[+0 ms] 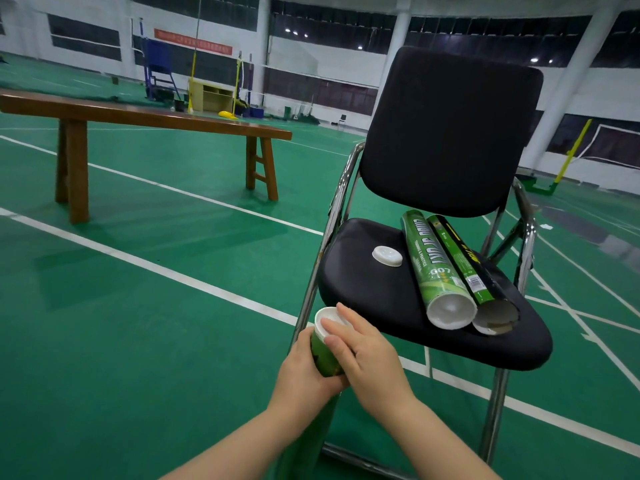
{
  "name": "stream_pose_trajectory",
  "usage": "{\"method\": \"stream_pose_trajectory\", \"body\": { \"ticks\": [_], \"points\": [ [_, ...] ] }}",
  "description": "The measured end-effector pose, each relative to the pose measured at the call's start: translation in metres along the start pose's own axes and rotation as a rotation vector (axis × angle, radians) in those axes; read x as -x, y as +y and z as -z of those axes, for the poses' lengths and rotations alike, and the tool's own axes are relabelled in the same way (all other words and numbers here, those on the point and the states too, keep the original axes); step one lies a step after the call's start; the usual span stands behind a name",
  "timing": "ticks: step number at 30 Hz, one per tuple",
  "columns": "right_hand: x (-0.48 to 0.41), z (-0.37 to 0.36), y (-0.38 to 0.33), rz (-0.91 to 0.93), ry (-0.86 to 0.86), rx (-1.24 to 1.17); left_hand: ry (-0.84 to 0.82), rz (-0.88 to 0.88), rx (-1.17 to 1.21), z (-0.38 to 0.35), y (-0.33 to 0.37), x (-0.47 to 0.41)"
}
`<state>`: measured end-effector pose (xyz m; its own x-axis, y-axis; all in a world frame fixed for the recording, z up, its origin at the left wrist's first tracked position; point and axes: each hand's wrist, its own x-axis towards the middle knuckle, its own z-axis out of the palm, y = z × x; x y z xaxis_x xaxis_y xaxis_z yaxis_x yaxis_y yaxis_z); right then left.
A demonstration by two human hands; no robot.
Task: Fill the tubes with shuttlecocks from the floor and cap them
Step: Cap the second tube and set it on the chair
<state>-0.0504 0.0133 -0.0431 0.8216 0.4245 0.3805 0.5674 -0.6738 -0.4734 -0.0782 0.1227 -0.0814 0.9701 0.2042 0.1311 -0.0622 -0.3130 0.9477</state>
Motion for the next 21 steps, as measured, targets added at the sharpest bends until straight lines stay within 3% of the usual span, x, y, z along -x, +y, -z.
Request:
{"method": "stream_pose_trajectory", "body": {
  "ticks": [21],
  "points": [
    [-0.004, -0.005, -0.013, 0.055, -0.185, 0.113, -0.069, -0.061, -0.069, 0.008, -0.014, 0.01]
  ]
}}
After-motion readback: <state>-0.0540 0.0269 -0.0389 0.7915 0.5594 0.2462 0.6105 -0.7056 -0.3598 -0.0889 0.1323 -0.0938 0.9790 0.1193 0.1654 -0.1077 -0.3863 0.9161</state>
